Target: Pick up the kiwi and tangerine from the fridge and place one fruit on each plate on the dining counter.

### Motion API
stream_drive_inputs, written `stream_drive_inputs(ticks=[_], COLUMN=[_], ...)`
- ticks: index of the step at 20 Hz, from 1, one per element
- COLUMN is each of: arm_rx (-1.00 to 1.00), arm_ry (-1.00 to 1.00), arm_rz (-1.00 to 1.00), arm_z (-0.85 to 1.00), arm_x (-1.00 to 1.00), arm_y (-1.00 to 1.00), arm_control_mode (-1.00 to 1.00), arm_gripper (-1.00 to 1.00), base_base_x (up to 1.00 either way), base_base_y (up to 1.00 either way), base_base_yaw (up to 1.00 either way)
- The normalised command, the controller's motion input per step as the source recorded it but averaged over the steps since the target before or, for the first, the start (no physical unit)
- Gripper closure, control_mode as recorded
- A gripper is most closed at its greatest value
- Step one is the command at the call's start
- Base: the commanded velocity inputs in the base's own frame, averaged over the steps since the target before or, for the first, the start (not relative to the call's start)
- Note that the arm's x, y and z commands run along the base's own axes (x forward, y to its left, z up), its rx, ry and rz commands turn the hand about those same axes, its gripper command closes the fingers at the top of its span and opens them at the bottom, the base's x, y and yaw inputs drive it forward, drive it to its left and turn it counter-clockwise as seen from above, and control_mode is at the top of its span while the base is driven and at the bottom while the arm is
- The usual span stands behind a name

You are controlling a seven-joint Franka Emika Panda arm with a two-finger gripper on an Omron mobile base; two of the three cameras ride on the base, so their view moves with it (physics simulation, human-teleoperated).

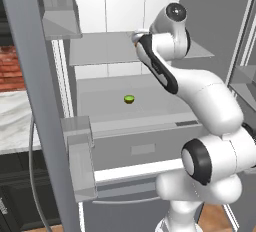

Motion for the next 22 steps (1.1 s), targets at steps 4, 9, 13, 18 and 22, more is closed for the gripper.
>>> stream_drive_inputs(ticks=[4,9,13,18,22], arm_rx=[0.06,0.01,0.00,0.00,0.00], arm_ry=[0.00,0.07,0.16,0.15,0.06], arm_rz=[0.04,0.02,0.01,0.02,0.05], arm_z=[-0.21,-0.01,0.00,-0.04,-0.18], arm_x=[0.77,0.36,0.27,0.21,0.07], arm_y=[0.00,0.00,0.00,0.00,0.00], arm_control_mode=[-1.00,-1.00,-1.00,-1.00,-1.00], arm_gripper=[-1.00,-1.00,-1.00,-1.00,-1.00], base_base_x=[0.00,0.00,0.00,0.00,0.00], base_base_y=[0.00,0.00,0.00,0.00,0.00], base_base_yaw=[0.00,0.00,0.00,0.00,0.00])
